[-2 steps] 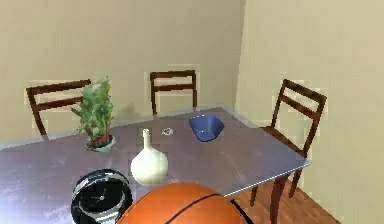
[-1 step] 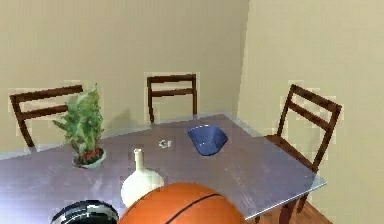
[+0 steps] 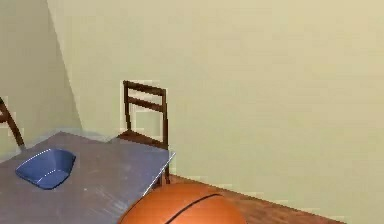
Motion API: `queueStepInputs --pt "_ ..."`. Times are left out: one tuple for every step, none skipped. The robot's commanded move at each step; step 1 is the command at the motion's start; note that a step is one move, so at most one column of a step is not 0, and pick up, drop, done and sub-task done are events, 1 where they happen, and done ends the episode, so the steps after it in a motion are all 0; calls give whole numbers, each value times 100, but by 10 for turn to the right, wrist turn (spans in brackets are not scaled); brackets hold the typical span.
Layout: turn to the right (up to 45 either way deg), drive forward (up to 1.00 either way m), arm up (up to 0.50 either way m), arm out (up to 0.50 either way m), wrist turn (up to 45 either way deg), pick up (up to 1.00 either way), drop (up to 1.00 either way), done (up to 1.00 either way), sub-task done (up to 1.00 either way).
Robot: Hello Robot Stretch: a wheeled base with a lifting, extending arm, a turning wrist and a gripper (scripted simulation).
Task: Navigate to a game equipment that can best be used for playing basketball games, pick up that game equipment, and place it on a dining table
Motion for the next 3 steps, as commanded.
queueStepInputs --pt "450 0 0 0 0 0 0 0 0" --pt "450 0 0 0 0 0 0 0 0" --pt "30 0 0 0 0 0 0 0 0"
